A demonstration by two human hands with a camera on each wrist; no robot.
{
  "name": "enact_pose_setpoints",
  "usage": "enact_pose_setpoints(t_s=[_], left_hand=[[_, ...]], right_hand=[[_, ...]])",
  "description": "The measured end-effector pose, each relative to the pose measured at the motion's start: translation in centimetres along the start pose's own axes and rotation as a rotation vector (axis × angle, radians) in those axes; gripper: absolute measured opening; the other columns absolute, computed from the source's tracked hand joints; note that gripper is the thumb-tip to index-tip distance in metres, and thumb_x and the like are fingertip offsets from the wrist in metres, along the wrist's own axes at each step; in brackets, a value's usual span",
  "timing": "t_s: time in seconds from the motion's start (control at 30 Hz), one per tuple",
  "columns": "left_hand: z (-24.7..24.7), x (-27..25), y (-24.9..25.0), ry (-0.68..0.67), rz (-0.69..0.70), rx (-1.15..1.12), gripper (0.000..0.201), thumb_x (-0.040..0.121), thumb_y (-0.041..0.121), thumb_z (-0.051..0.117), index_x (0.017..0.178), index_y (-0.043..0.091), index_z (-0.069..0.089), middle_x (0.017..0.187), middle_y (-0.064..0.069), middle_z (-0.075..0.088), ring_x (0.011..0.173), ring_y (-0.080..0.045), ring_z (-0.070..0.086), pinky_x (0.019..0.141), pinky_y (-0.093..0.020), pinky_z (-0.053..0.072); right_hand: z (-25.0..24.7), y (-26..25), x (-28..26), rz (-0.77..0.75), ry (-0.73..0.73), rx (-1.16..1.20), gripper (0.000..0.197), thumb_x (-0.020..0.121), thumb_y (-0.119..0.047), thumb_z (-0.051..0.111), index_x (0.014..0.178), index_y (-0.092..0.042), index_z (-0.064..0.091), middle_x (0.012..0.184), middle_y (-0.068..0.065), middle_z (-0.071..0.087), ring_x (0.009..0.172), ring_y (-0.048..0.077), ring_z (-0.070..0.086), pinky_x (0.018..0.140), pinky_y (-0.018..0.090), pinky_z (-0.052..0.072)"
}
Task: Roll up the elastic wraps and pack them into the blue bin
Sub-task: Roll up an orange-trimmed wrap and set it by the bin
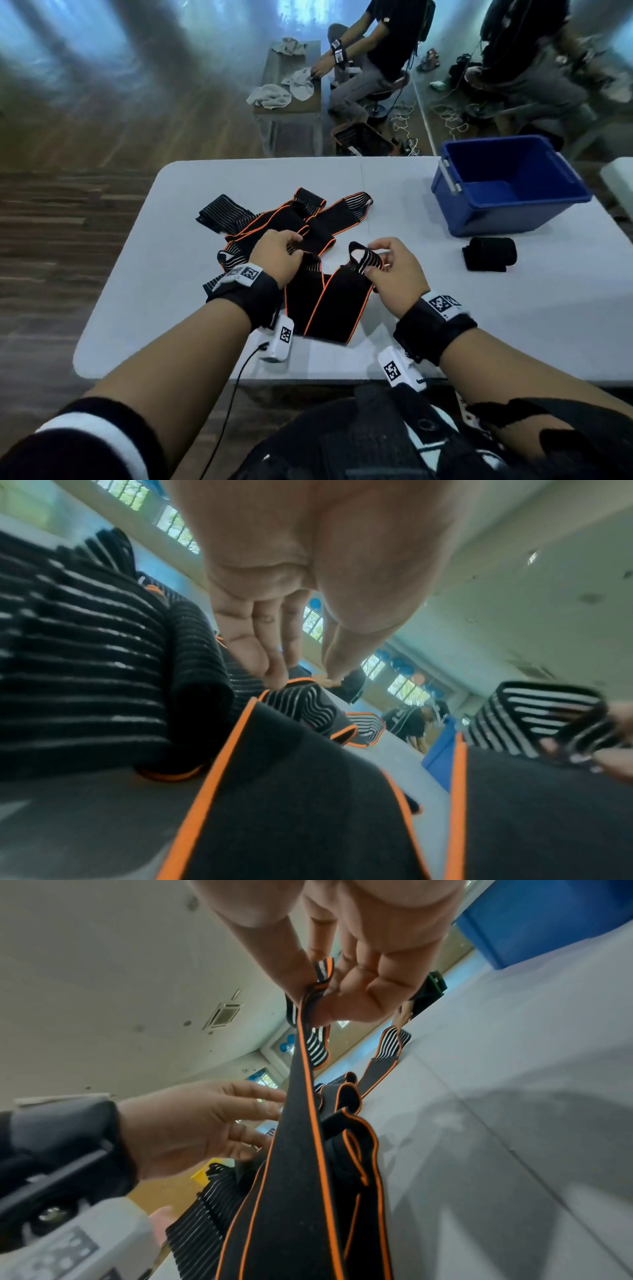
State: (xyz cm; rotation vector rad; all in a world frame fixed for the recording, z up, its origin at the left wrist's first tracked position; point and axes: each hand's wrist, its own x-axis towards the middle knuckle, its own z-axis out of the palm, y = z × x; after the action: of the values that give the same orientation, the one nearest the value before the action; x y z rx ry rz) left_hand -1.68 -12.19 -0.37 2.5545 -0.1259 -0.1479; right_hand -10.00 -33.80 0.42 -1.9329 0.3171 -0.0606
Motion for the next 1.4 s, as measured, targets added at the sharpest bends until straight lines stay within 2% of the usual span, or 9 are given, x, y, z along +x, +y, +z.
enact_pose_setpoints(t_s=[0.07, 0.3, 0.43, 0.57, 0.73, 0.9, 1.13, 1.27, 1.4], left_hand=[[0.8, 1.3, 0.0, -0.096, -0.002, 0.135, 0.036, 0.087, 0.028, 0.066, 0.123, 0.021, 0.067, 0.122, -0.006, 0.063, 0.114, -0.026, 0.061, 0.095, -0.031, 0.048], [1.3, 2.8, 0.9, -0.144, 0.040, 0.219, 0.006, 0.084, 0.020, 0.064, 0.080, 0.024, 0.066, 0.086, 0.005, 0.066, 0.094, -0.019, 0.064, 0.074, -0.026, 0.044], [-1.2, 2.0, 2.7, 0.054, 0.128, -0.069, 0.004, 0.082, 0.024, 0.072, 0.085, 0.023, 0.069, 0.081, 0.008, 0.068, 0.081, -0.014, 0.063, 0.077, -0.025, 0.045], [-5.4, 1.1, 6.6, 0.118, 0.181, -0.447, 0.006, 0.081, 0.020, 0.074, 0.082, 0.025, 0.070, 0.073, 0.004, 0.073, 0.072, -0.015, 0.071, 0.072, -0.031, 0.058], [-10.9, 0.4, 12.6, 0.150, 0.333, -0.761, 0.011, 0.084, 0.005, 0.076, 0.089, 0.014, 0.071, 0.072, -0.006, 0.075, 0.066, -0.019, 0.070, 0.063, -0.032, 0.058], [-14.6, 0.7, 16.6, 0.161, 0.460, -0.886, 0.015, 0.084, -0.002, 0.074, 0.086, 0.013, 0.071, 0.074, 0.002, 0.074, 0.073, -0.017, 0.072, 0.069, -0.034, 0.061], [-16.6, 0.5, 20.7, 0.134, 0.463, -1.000, 0.010, 0.088, -0.004, 0.068, 0.093, 0.005, 0.071, 0.068, 0.002, 0.073, 0.061, -0.011, 0.069, 0.055, -0.024, 0.057], [-15.7, -0.2, 22.3, 0.124, 0.460, -1.057, 0.010, 0.088, -0.005, 0.069, 0.097, -0.002, 0.072, 0.077, -0.009, 0.075, 0.066, -0.017, 0.071, 0.058, -0.028, 0.058], [-14.7, -0.5, 23.0, 0.099, 0.421, -1.057, 0.012, 0.091, -0.001, 0.067, 0.099, 0.004, 0.075, 0.080, -0.010, 0.077, 0.069, -0.019, 0.072, 0.062, -0.028, 0.059]], right_hand=[[-0.8, 0.2, -0.1, 0.005, 0.040, -0.018, 0.031, 0.080, -0.003, 0.065, 0.097, -0.030, 0.066, 0.087, -0.006, 0.068, 0.070, 0.015, 0.060, 0.076, 0.045, 0.058], [-3.4, 0.7, -0.8, 0.063, 0.169, 0.045, 0.028, 0.080, -0.004, 0.071, 0.095, -0.028, 0.069, 0.092, -0.002, 0.074, 0.083, 0.017, 0.069, 0.088, 0.043, 0.058], [-4.3, -1.3, -0.5, 0.010, 0.236, 0.156, 0.014, 0.080, -0.020, 0.073, 0.088, -0.032, 0.070, 0.089, 0.001, 0.075, 0.086, 0.020, 0.071, 0.088, 0.047, 0.058], [-5.5, -4.9, 0.4, -0.064, 0.271, 0.176, 0.021, 0.081, -0.010, 0.069, 0.087, -0.030, 0.072, 0.087, 0.003, 0.075, 0.082, 0.028, 0.073, 0.080, 0.052, 0.060], [-8.2, -11.2, 1.2, -0.195, 0.299, 0.194, 0.023, 0.081, -0.003, 0.072, 0.088, -0.025, 0.072, 0.088, 0.002, 0.075, 0.075, 0.026, 0.073, 0.071, 0.049, 0.062], [-10.6, -16.5, 1.4, -0.305, 0.325, 0.281, 0.012, 0.087, -0.002, 0.069, 0.090, -0.013, 0.074, 0.084, 0.014, 0.073, 0.074, 0.030, 0.073, 0.060, 0.049, 0.062], [-11.4, -20.2, 1.7, -0.395, 0.363, 0.329, 0.016, 0.075, -0.012, 0.075, 0.085, -0.025, 0.074, 0.077, -0.004, 0.072, 0.073, 0.019, 0.070, 0.070, 0.049, 0.062], [-11.4, -21.1, 0.9, -0.372, 0.256, 0.427, 0.023, 0.084, 0.007, 0.068, 0.092, -0.014, 0.070, 0.079, 0.005, 0.072, 0.069, 0.021, 0.069, 0.059, 0.047, 0.062], [-11.7, -20.8, 0.5, -0.343, 0.207, 0.494, 0.026, 0.087, 0.011, 0.062, 0.097, -0.013, 0.069, 0.088, 0.014, 0.074, 0.074, 0.026, 0.072, 0.063, 0.048, 0.062]])
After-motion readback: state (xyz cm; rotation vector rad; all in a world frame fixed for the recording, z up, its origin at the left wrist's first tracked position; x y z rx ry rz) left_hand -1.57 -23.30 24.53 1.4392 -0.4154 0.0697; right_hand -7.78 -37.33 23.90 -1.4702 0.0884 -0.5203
